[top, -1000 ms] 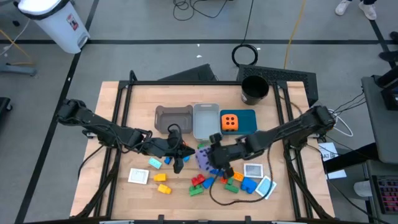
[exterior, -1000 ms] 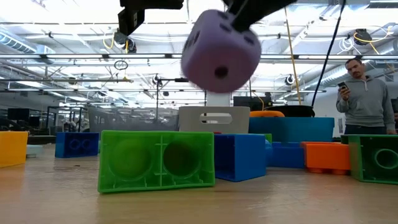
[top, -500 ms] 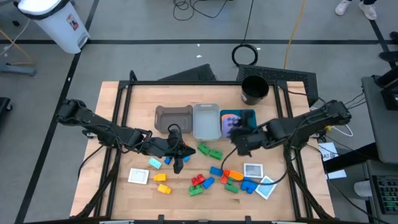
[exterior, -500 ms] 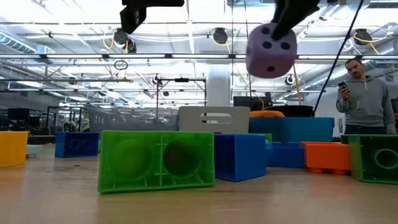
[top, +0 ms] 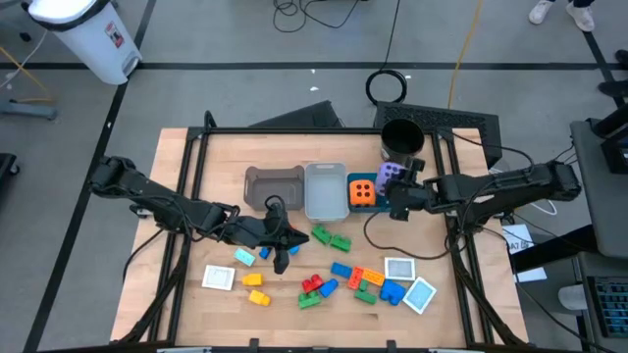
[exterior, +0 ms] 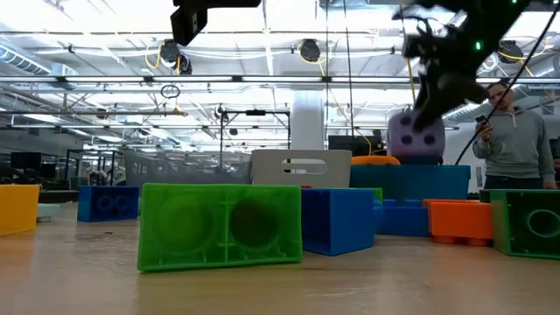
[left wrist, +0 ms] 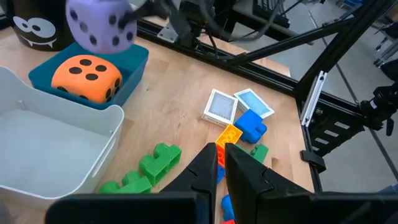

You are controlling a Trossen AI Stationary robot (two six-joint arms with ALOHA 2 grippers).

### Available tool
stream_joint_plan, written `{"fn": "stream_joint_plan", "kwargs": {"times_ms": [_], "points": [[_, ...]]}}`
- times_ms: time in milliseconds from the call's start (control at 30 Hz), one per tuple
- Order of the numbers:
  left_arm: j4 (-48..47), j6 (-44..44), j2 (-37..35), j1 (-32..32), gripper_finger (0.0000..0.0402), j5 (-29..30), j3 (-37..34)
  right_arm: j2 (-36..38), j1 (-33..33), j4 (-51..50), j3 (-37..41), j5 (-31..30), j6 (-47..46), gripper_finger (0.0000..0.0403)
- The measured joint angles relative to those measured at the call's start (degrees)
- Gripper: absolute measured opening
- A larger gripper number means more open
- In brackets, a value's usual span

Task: Pick & Place Toys
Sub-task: Put the purple die into the blue bin

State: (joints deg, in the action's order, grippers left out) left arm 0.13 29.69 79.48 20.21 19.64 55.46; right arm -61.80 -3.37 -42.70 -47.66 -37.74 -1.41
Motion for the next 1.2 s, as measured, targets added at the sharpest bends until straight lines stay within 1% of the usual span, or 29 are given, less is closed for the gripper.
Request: {"fn": "stream_joint_plan", "kwargs": {"times_ms": [67,167,333,400,633,800,967,1067,1200], "points": [[-0.01,0.00,0.00,0.00,0.0035,0.00,0.00,0.98,0.52,4.46,3.08,1.59,1.79,0.0161],[-0.03,0.00,0.00,0.00,0.0035,0.00,0.00,1.58,0.38,8.38,5.70,3.26,4.02,0.0161],[-0.03,0.04,0.00,0.00,0.0035,0.02,0.00,1.32,0.41,8.65,6.32,3.96,5.55,0.0161],[-0.03,0.08,0.00,-0.01,0.0035,0.02,0.00,1.29,0.39,8.59,6.36,5.18,5.76,0.0161],[-0.03,0.17,0.00,-0.02,0.0035,0.02,0.00,1.31,0.38,8.36,6.36,5.50,7.28,0.0163],[-0.03,0.15,0.00,-0.02,0.0035,0.02,0.00,1.31,0.41,8.12,6.36,7.95,7.26,0.0175],[-0.03,0.15,0.00,-0.02,0.0035,0.02,0.00,1.31,0.41,8.48,6.58,7.84,7.16,0.0185],[-0.03,0.15,0.00,-0.02,0.0035,0.02,0.00,1.31,0.41,10.45,8.42,7.61,8.44,0.0192],[-0.03,0.15,0.00,-0.02,0.0035,0.02,0.00,1.31,0.41,12.42,10.51,7.55,9.94,0.0215]]}}
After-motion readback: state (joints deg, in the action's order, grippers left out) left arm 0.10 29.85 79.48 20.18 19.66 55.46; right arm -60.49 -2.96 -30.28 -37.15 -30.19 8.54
